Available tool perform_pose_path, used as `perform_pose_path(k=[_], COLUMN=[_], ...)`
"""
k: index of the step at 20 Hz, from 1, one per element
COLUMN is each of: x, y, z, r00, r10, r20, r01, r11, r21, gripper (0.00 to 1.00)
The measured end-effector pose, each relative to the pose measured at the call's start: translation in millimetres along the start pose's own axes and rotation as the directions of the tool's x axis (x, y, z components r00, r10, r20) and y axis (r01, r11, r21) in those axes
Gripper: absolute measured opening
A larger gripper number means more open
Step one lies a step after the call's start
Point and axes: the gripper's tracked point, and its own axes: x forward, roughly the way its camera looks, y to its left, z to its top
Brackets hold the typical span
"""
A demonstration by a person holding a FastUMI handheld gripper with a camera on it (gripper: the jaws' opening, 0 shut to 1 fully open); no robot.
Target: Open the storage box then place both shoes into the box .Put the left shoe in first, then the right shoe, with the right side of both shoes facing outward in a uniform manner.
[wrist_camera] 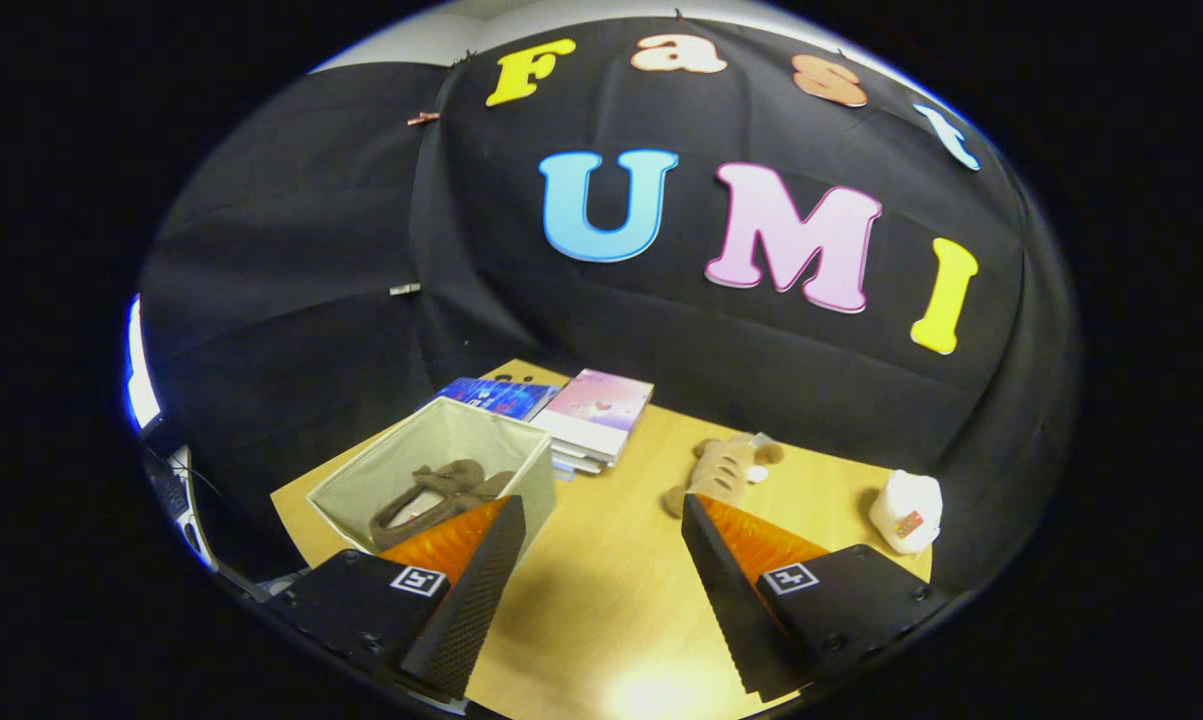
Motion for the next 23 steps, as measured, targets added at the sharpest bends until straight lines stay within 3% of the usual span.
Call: perform_pose_path(k=[11, 23], x=[-82.7, -74.8], y=[-121.4, -121.5], z=[-20.1, -32.8], r00=[0.973, 0.982], r10=[-0.16, -0.102], r20=[0.167, 0.156], r01=[0.159, 0.099], r11=[0.987, 0.995], r21=[0.024, 0.026], gripper=[0.98, 0.98])
